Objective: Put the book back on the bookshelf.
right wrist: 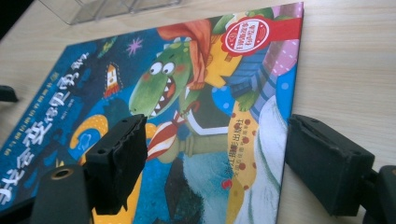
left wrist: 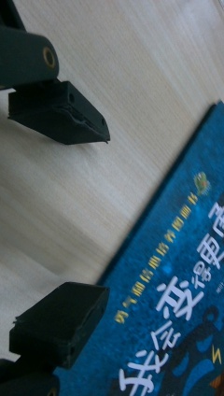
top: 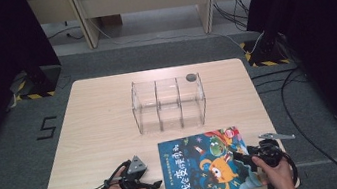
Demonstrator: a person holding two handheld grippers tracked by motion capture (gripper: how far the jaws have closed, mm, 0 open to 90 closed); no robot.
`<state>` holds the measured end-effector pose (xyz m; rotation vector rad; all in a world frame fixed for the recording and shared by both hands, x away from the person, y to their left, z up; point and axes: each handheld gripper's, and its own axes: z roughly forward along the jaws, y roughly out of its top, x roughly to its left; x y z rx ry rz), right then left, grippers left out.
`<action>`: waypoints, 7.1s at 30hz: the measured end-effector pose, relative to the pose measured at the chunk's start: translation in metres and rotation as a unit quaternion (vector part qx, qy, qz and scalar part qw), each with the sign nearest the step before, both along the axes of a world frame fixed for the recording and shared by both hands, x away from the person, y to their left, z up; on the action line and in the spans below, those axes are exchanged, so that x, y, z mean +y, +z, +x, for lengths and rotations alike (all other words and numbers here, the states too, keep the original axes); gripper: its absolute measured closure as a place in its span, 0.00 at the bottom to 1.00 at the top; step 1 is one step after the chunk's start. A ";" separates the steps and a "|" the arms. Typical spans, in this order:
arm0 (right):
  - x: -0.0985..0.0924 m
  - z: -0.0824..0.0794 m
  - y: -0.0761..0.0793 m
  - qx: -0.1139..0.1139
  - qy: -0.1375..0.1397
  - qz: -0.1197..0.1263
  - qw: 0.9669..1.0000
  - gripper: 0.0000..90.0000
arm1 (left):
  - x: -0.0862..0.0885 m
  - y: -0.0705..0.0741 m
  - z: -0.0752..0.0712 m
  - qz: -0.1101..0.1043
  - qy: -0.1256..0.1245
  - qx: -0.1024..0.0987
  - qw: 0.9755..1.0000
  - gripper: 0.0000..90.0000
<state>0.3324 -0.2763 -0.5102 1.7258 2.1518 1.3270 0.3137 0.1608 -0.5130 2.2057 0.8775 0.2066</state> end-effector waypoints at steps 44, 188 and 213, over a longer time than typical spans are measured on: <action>0.043 -0.012 -0.019 0.065 -0.020 0.204 0.977 0.36 | 0.012 0.003 0.005 -0.055 0.052 0.049 0.996 0.36; 0.054 -0.023 -0.004 0.009 0.171 0.026 0.985 0.17 | 0.022 0.023 0.006 -0.315 0.011 0.115 0.942 0.74; 0.048 -0.044 0.012 -0.059 0.115 -0.057 0.990 0.18 | 0.021 0.039 -0.008 -0.316 0.030 0.118 0.941 0.78</action>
